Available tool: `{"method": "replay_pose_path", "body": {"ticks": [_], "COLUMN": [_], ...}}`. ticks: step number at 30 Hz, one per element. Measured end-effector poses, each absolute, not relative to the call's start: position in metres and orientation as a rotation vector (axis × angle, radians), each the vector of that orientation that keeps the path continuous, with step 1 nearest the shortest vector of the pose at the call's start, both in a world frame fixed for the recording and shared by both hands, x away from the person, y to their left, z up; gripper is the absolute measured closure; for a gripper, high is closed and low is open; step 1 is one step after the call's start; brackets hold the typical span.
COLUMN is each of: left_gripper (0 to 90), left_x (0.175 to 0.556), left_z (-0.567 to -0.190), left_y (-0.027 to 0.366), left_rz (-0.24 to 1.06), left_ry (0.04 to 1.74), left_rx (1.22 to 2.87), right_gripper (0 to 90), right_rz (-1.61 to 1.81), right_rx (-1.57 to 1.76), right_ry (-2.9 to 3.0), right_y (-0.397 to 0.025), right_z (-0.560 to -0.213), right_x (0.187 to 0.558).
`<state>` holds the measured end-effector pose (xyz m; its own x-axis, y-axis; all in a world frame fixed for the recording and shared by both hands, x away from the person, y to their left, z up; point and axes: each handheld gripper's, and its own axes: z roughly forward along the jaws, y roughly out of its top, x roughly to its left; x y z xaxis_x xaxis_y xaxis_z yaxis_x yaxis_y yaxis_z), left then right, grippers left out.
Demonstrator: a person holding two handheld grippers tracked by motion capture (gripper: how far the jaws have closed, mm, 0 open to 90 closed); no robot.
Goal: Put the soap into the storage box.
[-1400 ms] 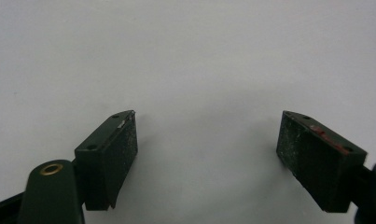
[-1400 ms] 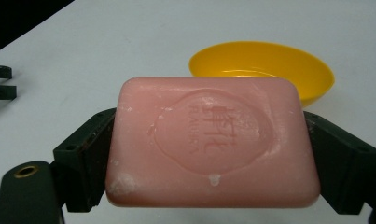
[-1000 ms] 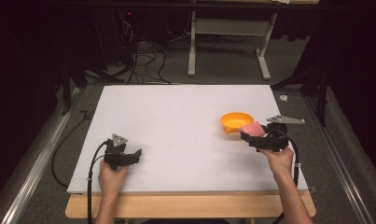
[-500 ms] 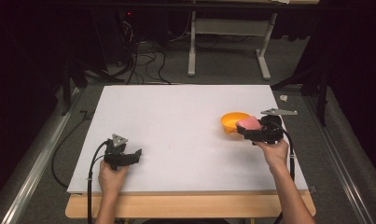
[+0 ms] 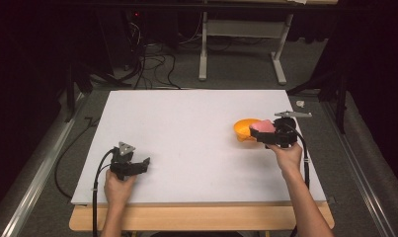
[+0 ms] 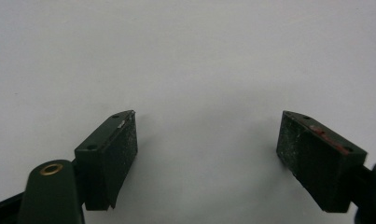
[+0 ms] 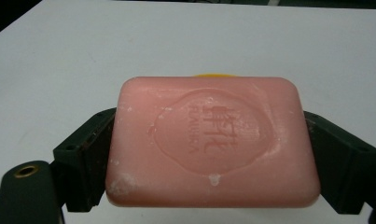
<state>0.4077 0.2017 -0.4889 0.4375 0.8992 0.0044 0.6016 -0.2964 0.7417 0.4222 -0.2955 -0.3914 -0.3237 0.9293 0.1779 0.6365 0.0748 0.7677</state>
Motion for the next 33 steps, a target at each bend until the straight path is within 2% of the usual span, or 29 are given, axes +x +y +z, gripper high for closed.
{"method": "replay_pose_path", "body": {"ticks": [16, 33], "left_gripper": [20.8, 20.8], "left_x": [0.408, 0.408], "left_z": [-0.489, -0.489], "left_y": [0.202, 0.202], "left_rz": [0.558, 0.557], "left_ry": [1.259, 1.258], "left_rx": [2.015, 2.015], "right_gripper": [13.5, 13.5], "right_rz": [1.063, 0.973], "right_rx": [1.592, 1.677], "right_ry": [2.011, 2.043], "right_y": [-0.285, -0.275], "right_z": [-0.393, -0.410], "right_x": [0.446, 0.471]}}
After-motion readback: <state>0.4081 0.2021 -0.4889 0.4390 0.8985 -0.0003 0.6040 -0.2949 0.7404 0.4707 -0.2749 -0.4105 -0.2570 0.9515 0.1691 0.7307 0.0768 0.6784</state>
